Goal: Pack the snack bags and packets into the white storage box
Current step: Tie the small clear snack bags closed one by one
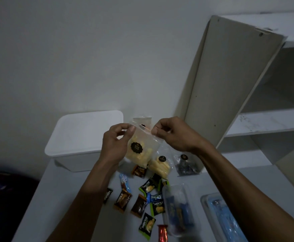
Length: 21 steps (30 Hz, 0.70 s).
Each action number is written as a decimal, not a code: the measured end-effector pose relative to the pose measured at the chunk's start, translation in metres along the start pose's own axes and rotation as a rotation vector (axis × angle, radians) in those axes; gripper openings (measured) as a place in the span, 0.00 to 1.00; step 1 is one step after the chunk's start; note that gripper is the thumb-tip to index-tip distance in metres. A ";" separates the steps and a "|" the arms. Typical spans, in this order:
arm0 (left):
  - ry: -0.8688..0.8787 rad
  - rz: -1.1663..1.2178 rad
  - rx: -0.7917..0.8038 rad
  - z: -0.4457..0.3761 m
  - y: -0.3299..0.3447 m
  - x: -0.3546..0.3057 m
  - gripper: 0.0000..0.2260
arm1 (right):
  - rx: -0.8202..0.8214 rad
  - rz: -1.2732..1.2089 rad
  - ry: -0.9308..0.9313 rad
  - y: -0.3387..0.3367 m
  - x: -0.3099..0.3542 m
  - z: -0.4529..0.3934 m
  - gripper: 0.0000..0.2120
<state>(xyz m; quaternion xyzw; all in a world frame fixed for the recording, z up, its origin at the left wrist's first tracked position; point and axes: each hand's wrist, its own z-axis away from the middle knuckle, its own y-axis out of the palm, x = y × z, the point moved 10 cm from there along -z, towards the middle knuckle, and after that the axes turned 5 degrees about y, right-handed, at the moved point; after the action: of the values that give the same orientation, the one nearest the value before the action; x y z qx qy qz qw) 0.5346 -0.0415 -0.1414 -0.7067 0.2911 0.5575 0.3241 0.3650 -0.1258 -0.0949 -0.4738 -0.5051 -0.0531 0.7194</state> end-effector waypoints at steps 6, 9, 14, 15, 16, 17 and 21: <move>-0.208 0.206 -0.026 0.021 -0.011 0.032 0.04 | -0.223 -0.304 0.070 0.018 -0.033 0.025 0.05; -0.225 0.210 0.001 0.030 -0.009 0.043 0.05 | -0.370 -0.391 0.152 0.029 -0.049 0.032 0.06; -0.077 0.140 0.016 0.029 -0.011 0.048 0.01 | -0.453 -0.425 0.224 0.042 -0.065 0.046 0.04; -0.058 0.123 0.025 0.028 -0.009 0.049 0.01 | -0.463 -0.429 0.238 0.042 -0.071 0.048 0.04; -0.052 0.110 0.033 0.027 -0.005 0.051 0.01 | -0.475 -0.435 0.255 0.041 -0.077 0.049 0.04; -0.049 0.101 0.043 0.025 -0.001 0.053 0.01 | -0.492 -0.442 0.271 0.039 -0.083 0.050 0.04; -0.090 0.111 0.063 0.014 0.025 0.061 0.02 | -0.566 -0.468 0.320 0.021 -0.108 0.041 0.06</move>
<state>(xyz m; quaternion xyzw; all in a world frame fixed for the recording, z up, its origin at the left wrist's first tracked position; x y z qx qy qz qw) 0.5195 -0.0494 -0.2063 -0.6532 0.3325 0.5963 0.3272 0.2969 -0.1274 -0.1906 -0.5113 -0.4464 -0.4255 0.5985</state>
